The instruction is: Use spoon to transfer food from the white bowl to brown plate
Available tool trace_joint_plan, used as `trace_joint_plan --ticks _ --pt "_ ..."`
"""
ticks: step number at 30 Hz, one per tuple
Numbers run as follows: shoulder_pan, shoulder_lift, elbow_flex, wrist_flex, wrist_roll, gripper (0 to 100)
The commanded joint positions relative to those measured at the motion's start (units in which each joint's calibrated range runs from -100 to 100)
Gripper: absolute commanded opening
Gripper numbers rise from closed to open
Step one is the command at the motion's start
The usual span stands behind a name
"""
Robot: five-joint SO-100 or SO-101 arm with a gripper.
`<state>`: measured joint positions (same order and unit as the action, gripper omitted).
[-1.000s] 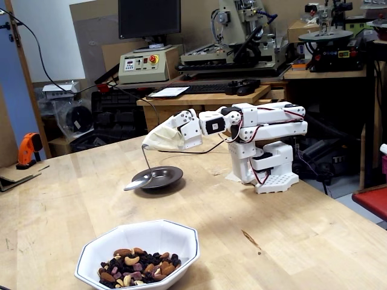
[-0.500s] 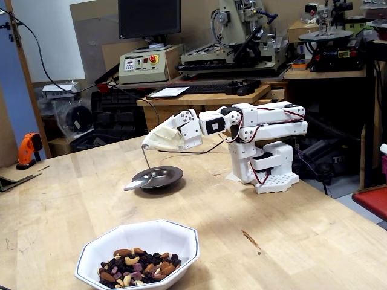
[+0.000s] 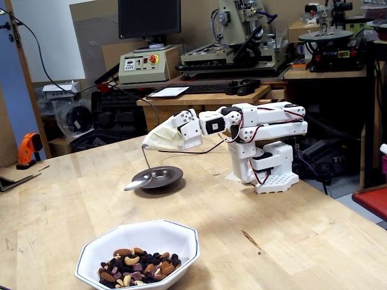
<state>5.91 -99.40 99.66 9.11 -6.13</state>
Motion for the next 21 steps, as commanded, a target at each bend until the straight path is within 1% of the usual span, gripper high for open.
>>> trace_joint_plan --ticks 1,8,17,21 --pt "-0.13 -0.34 0.34 -0.18 0.29 4" --pt "-0.13 -0.09 -0.64 -1.05 0.29 4" --pt "-0.13 -0.09 -14.53 -0.58 0.2 4" --pt "-0.21 0.0 -18.16 -0.42 0.29 4"
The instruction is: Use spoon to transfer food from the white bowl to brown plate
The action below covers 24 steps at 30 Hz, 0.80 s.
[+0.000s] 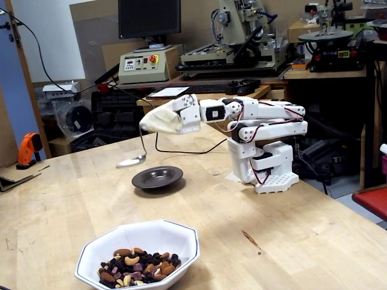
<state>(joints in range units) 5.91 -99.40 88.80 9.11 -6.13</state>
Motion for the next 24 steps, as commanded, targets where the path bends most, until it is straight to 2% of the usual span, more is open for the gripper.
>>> trace_joint_plan --ticks 1,4,9,15,24 --pt "-0.28 0.0 -8.1 0.06 0.29 4" --pt "-0.28 0.08 -10.22 3.93 0.29 4" --pt "-0.73 0.08 -17.21 16.74 -0.05 4" --pt "-7.17 0.43 -29.42 29.39 -0.05 4" --pt "-17.39 16.6 -45.71 35.0 -0.05 4"
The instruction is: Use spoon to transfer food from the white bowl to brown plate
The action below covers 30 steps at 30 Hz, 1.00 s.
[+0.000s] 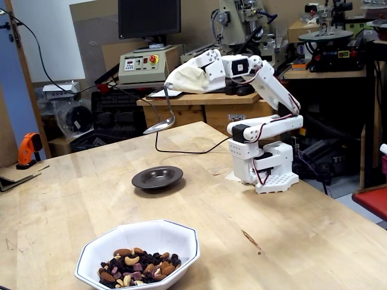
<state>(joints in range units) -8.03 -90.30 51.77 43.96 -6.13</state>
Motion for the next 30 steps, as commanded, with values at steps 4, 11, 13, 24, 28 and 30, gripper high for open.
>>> trace_joint_plan --ticks 4,11,13,24,28,30 --pt "-6.56 15.63 -14.33 0.15 -0.05 4" --pt "-10.86 27.61 -16.99 0.07 0.29 4" --pt "-11.6 30.18 -17.17 0.07 0.29 4" --pt "-14.27 41.47 -17.25 -9.81 0.29 4" --pt "-14.12 43.95 -17.25 -14.63 0.29 4" --pt "-14.04 45.07 -17.25 -16.37 0.29 4"
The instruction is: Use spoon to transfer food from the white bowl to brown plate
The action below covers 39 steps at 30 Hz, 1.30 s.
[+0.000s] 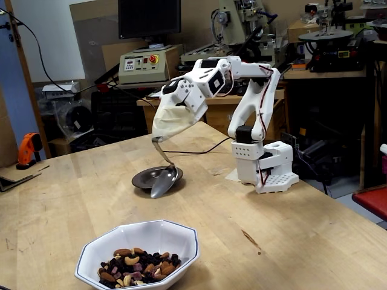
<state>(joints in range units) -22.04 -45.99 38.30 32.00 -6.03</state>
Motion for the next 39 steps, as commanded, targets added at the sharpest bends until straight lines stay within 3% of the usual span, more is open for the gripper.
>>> trace_joint_plan --ticks 1,39 --pt "-0.1 1.36 -3.79 -5.12 0.2 4" --pt "0.49 24.98 -2.99 -7.09 0.24 4"
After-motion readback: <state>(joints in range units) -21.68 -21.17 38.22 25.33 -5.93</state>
